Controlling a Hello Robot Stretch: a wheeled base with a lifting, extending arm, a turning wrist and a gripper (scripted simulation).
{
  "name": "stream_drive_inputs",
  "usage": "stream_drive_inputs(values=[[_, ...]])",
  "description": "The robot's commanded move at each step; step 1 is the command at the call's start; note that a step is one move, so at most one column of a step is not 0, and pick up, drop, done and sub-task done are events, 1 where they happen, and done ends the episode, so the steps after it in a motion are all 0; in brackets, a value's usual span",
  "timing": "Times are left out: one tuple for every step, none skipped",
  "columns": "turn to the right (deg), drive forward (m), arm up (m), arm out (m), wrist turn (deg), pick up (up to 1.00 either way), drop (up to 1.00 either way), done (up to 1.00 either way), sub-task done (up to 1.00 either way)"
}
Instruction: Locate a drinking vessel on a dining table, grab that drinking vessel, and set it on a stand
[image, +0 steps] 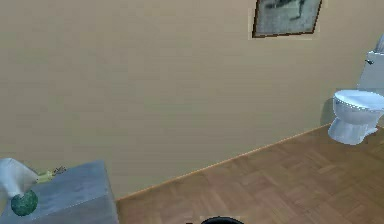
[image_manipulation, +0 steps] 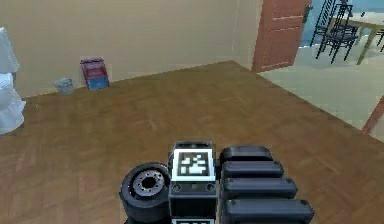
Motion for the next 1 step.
stream_drive_inputs(values=[[0.0,0.40,0.00,0.00,0.0,0.00,0.00,0.00,0.00]])
